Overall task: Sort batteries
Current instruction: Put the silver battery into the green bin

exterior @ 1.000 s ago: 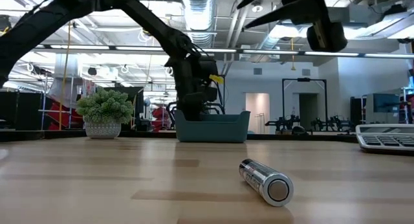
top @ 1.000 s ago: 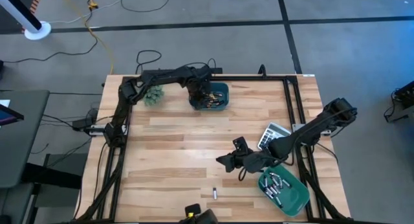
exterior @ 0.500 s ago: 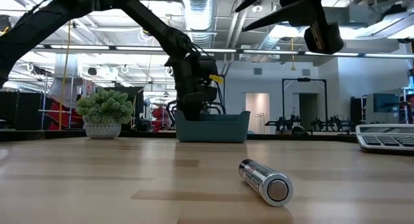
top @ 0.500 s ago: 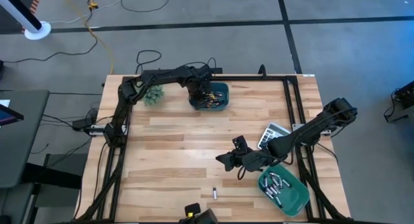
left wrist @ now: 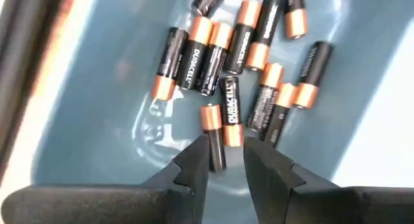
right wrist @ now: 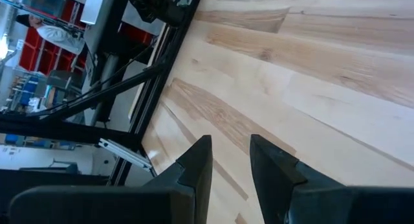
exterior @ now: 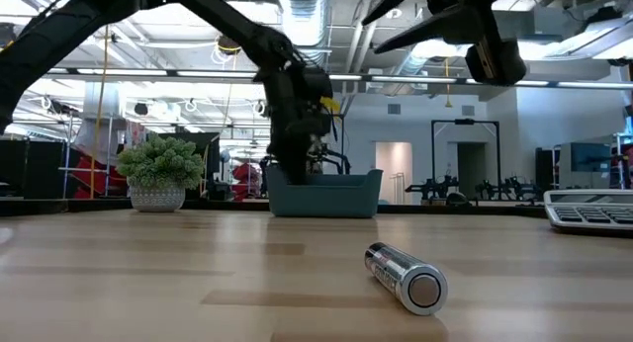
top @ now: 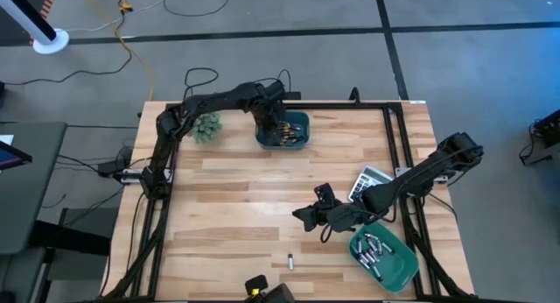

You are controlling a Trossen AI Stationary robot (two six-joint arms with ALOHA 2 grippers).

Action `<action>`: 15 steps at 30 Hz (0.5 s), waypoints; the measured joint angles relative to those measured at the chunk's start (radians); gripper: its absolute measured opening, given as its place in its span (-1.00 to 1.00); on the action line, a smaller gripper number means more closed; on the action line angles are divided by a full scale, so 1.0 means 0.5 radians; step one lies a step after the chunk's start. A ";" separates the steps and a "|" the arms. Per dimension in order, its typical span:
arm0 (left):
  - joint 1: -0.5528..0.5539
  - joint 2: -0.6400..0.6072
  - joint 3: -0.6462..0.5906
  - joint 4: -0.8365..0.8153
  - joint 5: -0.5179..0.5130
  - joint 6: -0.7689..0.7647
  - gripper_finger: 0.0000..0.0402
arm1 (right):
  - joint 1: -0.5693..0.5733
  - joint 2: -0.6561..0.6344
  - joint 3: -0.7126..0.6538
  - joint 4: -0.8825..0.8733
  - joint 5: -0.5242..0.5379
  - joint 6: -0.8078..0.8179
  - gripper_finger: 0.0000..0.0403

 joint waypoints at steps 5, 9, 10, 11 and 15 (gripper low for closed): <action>0.000 -0.106 0.116 -0.200 0.002 -0.112 -0.54 | -0.018 -0.001 0.000 -0.048 0.000 0.001 -0.39; -0.026 -0.238 0.121 -0.450 0.003 -0.346 -0.54 | -0.032 -0.001 0.000 -0.065 0.001 0.004 -0.39; -0.045 -0.273 0.120 -0.543 0.014 -0.392 -0.54 | -0.041 -0.001 0.000 -0.070 0.000 0.003 -0.39; -0.074 -0.315 0.102 -0.604 0.029 -0.415 -0.54 | -0.042 -0.001 0.000 -0.079 0.001 0.002 -0.39; -0.265 -0.624 -0.197 -0.413 0.077 -0.484 -0.54 | -0.062 -0.001 0.000 -0.112 0.001 -0.189 -0.39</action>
